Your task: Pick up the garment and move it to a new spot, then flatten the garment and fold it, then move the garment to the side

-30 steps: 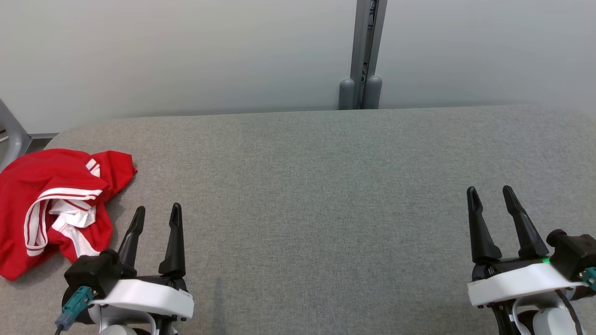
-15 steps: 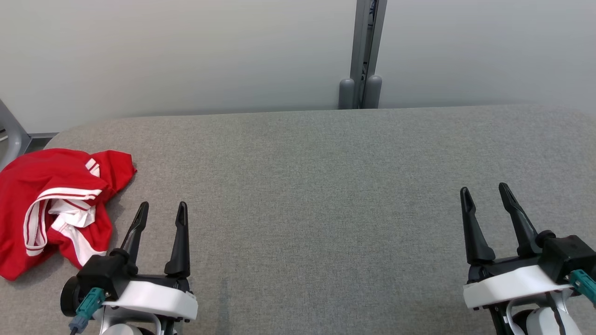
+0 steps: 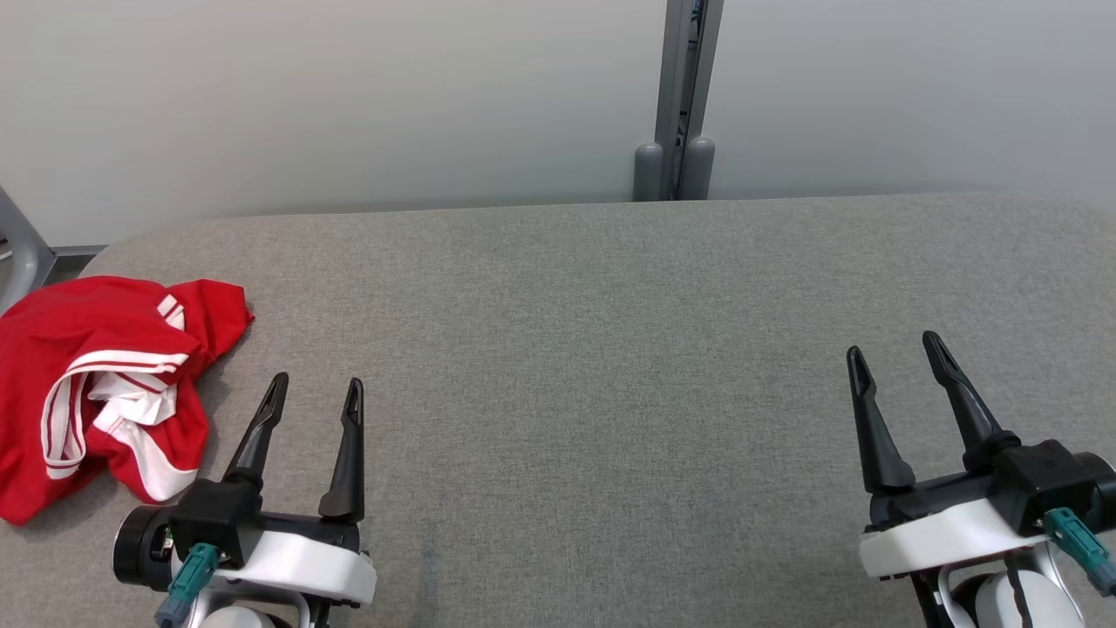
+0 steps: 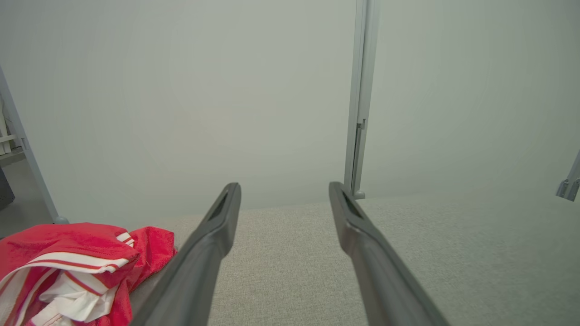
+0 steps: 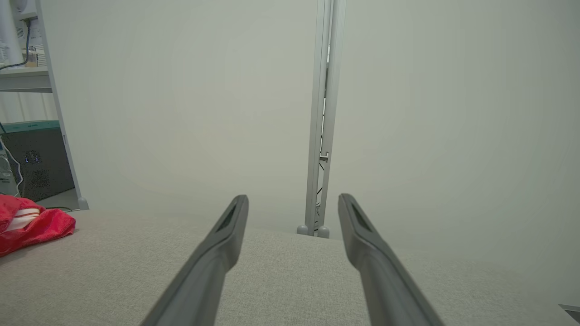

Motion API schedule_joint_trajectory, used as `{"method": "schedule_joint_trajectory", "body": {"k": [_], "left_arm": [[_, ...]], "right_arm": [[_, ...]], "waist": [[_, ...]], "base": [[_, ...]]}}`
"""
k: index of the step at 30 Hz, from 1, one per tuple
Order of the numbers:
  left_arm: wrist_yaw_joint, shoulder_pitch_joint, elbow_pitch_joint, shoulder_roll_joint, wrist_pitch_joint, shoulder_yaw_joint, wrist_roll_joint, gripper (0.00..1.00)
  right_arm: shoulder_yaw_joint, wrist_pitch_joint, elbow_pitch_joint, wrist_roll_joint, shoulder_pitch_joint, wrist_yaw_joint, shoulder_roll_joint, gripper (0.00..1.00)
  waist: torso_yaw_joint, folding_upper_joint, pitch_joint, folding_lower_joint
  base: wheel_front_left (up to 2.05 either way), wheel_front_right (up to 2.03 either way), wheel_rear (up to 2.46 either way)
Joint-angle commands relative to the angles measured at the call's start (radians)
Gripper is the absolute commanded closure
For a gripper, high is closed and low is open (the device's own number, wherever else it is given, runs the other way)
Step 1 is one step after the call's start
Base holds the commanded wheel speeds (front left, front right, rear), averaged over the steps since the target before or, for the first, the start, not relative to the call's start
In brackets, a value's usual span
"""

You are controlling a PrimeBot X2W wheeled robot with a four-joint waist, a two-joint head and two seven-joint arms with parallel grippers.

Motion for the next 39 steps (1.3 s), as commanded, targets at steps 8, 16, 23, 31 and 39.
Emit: {"method": "schedule_joint_trajectory", "body": {"k": [8, 16, 23, 31, 39], "left_arm": [[0.007, -0.009, -0.004, 0.006, -0.020, -0.006, 0.074, 0.00], [0.009, -0.007, -0.003, 0.005, -0.018, -0.005, 0.067, 0.00], [0.009, -0.010, -0.001, 0.005, -0.018, -0.005, 0.064, 0.00], [0.008, -0.016, 0.005, 0.005, -0.018, -0.005, 0.055, 0.00], [0.005, -0.015, 0.018, 0.005, -0.018, 0.011, 0.030, 0.00]], "right_arm": [[0.004, -0.023, -0.010, -0.076, -0.009, 0.002, -0.009, 0.00], [0.001, -0.021, -0.002, -0.068, -0.009, 0.001, -0.009, 0.00], [0.001, -0.021, 0.002, -0.067, -0.010, 0.001, -0.009, 0.00], [-0.008, -0.020, 0.015, -0.033, -0.002, 0.001, -0.009, 0.00], [-0.009, -0.020, 0.041, 0.008, 0.001, 0.001, -0.008, 0.00]], "waist": [[0.004, -0.0001, 0.001, 0.0000], [0.004, -0.0001, 0.000, 0.0000], [0.004, -0.0001, 0.002, 0.0000], [0.021, -0.0001, 0.002, 0.0000], [0.112, -0.0001, -0.002, 0.0000]], "base": [[0.00, 0.00, 0.00], [0.00, 0.00, 0.00], [0.00, 0.00, 0.00], [0.00, 0.00, 0.00], [0.00, 0.00, 0.00]]}}
